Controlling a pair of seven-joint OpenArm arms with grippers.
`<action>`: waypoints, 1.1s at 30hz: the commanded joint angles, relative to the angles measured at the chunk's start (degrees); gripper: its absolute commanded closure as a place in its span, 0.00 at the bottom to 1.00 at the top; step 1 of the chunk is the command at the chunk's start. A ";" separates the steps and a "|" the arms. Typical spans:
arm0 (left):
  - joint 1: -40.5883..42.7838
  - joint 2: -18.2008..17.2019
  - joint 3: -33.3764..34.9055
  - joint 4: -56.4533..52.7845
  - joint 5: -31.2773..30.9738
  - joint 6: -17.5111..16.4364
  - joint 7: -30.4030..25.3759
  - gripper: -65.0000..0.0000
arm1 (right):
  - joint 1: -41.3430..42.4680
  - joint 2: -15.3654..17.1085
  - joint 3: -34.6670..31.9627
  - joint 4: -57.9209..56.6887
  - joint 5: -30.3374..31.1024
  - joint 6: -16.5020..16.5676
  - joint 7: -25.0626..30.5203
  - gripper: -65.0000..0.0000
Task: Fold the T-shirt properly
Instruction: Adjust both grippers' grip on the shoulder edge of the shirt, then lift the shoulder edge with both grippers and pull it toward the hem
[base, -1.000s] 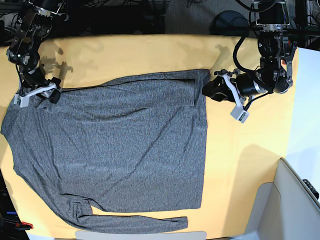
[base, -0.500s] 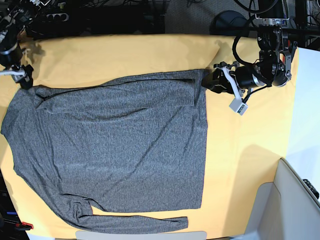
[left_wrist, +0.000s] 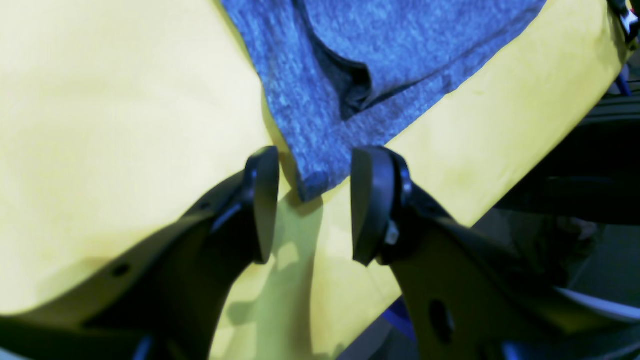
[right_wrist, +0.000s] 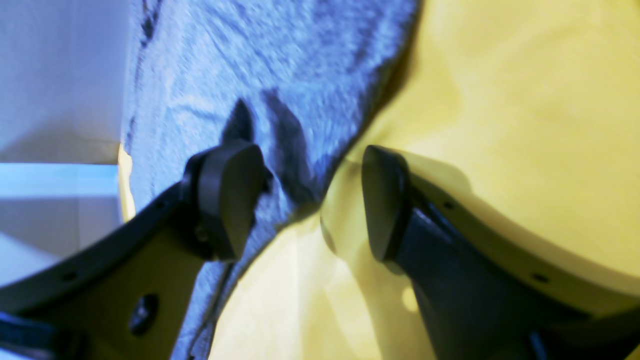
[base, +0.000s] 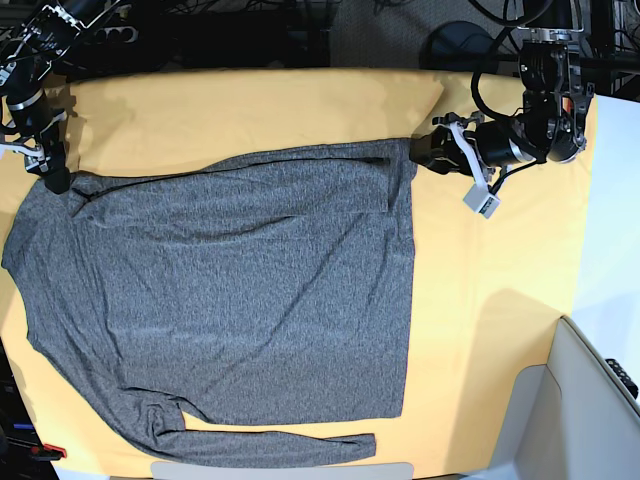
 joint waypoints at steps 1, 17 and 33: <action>-0.72 -0.72 -0.32 1.02 -1.07 -0.32 -0.61 0.64 | 0.48 0.44 0.00 -0.22 -1.38 -0.64 -1.26 0.45; -0.02 -0.72 -1.55 1.02 -1.07 -0.32 -0.52 0.64 | 5.40 0.35 -0.35 -5.15 -1.82 -0.99 -1.17 0.46; -2.39 4.82 -11.31 -12.79 -1.25 -0.32 4.58 0.64 | 5.05 0.35 -0.70 -5.06 -1.82 -0.99 -1.34 0.85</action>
